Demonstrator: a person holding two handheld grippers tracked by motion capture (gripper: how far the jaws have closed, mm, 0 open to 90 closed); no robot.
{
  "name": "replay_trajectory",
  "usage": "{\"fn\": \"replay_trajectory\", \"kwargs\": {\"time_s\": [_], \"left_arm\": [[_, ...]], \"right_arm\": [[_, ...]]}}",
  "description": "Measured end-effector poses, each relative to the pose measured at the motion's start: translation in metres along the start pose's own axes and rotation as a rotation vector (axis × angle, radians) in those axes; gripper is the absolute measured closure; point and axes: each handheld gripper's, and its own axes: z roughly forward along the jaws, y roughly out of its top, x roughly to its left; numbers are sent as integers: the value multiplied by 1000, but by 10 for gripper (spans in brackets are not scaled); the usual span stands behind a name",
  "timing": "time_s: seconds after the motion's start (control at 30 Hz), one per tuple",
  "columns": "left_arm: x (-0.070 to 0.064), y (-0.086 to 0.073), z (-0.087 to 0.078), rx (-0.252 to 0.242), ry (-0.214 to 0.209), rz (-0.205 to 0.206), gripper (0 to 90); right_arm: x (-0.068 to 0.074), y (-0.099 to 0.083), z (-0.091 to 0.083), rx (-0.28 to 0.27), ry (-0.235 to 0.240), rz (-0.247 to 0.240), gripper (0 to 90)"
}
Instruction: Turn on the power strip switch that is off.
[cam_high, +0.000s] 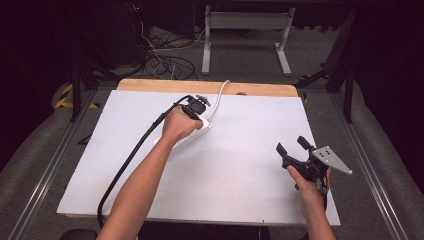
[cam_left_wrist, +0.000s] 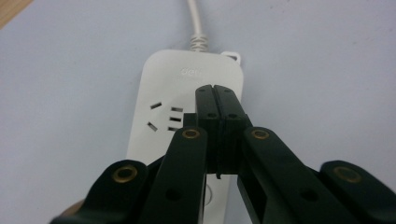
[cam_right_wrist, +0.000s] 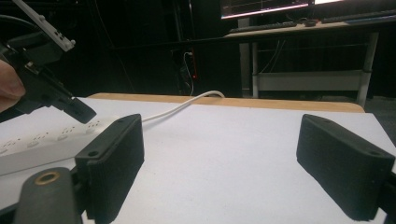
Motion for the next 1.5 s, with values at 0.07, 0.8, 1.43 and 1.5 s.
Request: {"fn": "replay_trajectory", "kwargs": {"time_s": [0.07,0.8,1.43,1.5], "left_arm": [[3,-3,3,4,-2,-8,900],[-3,-14,15,-51,37,-35,900],[-1,-18,18,-96,12,-50,900],[2,-20,18,-105,-13,-73,900]], "right_arm": [[0,0,0,0,0,0,156],[-1,2,-8,-20,-32,18,155],[-1,3,-6,-24,-33,36,153],[-2,3,-7,-26,-31,41,153]]}}
